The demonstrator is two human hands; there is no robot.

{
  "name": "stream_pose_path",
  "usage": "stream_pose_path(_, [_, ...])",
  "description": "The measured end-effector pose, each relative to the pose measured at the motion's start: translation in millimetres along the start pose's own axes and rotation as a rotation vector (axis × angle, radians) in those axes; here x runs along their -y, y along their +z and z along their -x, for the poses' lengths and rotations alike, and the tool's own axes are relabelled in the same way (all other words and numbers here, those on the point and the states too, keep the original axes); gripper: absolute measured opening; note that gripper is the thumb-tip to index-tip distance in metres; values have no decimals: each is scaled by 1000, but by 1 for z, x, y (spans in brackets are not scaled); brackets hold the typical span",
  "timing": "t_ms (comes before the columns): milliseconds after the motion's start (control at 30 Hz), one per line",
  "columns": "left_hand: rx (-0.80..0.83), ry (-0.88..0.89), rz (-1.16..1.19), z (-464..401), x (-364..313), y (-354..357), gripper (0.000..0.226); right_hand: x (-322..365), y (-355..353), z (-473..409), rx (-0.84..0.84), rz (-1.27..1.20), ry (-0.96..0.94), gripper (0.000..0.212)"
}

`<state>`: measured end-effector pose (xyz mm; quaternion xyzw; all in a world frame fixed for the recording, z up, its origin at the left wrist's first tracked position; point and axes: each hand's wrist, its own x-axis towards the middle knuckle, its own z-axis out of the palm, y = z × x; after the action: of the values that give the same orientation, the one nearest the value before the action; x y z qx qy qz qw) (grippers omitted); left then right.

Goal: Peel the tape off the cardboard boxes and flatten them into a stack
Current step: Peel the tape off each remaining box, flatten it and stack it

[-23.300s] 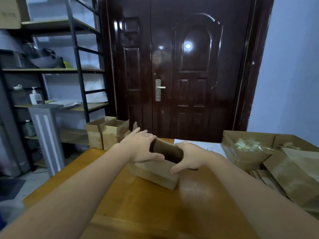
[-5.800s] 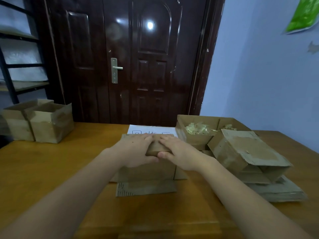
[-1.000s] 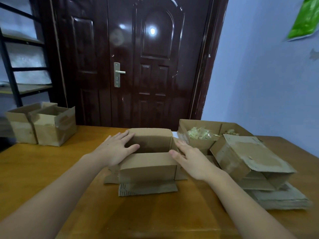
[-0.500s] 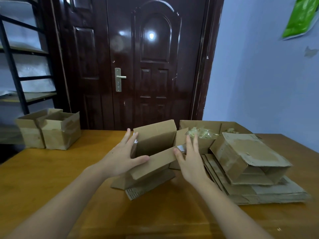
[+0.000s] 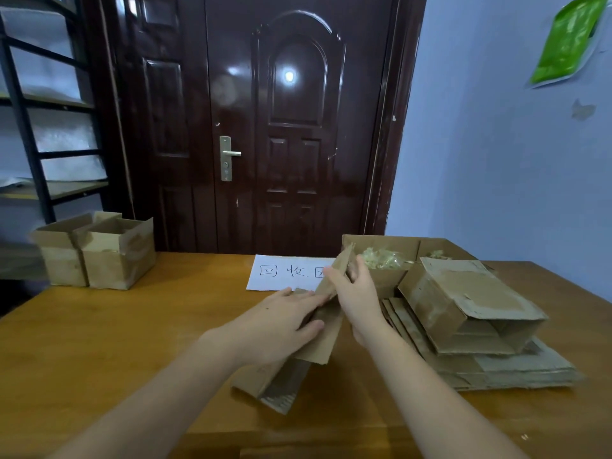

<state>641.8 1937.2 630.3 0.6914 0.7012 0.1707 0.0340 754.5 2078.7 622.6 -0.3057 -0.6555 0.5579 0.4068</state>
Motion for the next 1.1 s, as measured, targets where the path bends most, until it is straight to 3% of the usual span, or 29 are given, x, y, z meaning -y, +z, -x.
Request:
stream_pose_path(133, [-1, -16, 217, -1, -1, -6, 45, 7, -12, -2, 28, -70, 61, 64])
stream_pose_path(233, [-197, -110, 590, -2, 3, -13, 32, 11, -23, -1, 58, -148, 100, 69])
stream_pose_path(333, [-385, -276, 734, -8, 20, -9, 25, 13, -33, 2, 119, -242, 97, 72])
stream_pose_path(367, [-400, -361, 745, -9, 27, -5, 33, 13, -35, 3, 143, -262, 91, 72])
stream_pose_path(467, [-385, -593, 789, -8, 49, 11, 91, 11, -40, 3, 198, -316, 71, 71])
stream_pose_path(533, [-373, -716, 845, -4, 59, 20, 114, 7, -41, 2, 217, -364, 68, 71])
stream_pose_path(600, [-338, -807, 975, 2, 66, 24, 120, 3, -42, 0, 227, -407, 73, 72])
stream_pose_path(733, [-176, -814, 1230, 14, 76, 34, 93, -4, -42, -4, 209, -431, 109, 71])
stream_pose_path(833, [-244, -776, 1268, 17, 80, 40, 86, -9, -44, -10, 194, -312, 127, 67])
stream_pose_path(933, [-386, -810, 1113, 13, 81, 40, 87, -13, -46, -13, 212, -146, 94, 62])
stream_pose_path(967, [-430, -819, 1040, 12, 83, 40, 86, -14, -46, -13, 239, -71, 78, 69])
stream_pose_path(1033, [-517, -786, 901, 8, 86, 40, 84, -15, -45, -12, 305, 147, 48, 102])
stream_pose_path(1100, [-555, -709, 721, 6, 89, 42, 81, -19, -41, -12, 375, 482, -27, 126])
